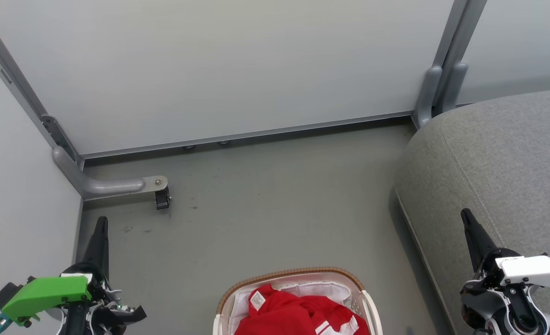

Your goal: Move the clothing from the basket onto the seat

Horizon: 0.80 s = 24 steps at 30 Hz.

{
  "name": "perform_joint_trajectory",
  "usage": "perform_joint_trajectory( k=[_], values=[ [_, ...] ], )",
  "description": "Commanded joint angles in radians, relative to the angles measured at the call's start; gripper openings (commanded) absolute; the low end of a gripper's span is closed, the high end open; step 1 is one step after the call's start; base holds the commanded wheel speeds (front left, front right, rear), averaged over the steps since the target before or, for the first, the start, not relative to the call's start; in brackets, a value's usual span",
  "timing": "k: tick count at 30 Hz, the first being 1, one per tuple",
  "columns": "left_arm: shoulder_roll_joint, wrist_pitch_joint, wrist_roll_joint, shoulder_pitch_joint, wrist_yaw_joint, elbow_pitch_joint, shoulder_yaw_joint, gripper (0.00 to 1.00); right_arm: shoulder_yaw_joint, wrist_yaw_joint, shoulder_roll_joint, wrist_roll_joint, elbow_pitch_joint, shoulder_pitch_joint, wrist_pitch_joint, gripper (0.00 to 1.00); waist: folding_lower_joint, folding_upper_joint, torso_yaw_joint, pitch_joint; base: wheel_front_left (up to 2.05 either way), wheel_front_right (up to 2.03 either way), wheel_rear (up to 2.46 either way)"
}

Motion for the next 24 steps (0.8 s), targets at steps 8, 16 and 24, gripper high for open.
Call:
perform_joint_trajectory(
  k=[8,16,24],
  values=[
    [0.002,0.002,0.000,-0.012,-0.005,-0.001,0.001,0.00,-0.001,0.000,-0.006,0.003,-0.004,-0.005,0.000,0.00,0.0000,0.0000,0.000,0.000,0.00,0.00,0.00],
    [-0.005,-0.002,0.000,0.021,0.000,0.031,-0.004,1.00,0.004,0.000,0.011,0.000,0.030,0.021,-0.001,1.00,0.0000,0.0000,0.000,0.000,0.00,0.00,0.00],
    [-0.006,-0.041,0.010,0.039,0.000,0.028,-0.049,1.00,0.038,0.000,0.012,-0.011,0.026,0.037,-0.040,1.00,0.0000,0.0000,0.000,0.001,0.00,0.00,0.00]
  ],
)
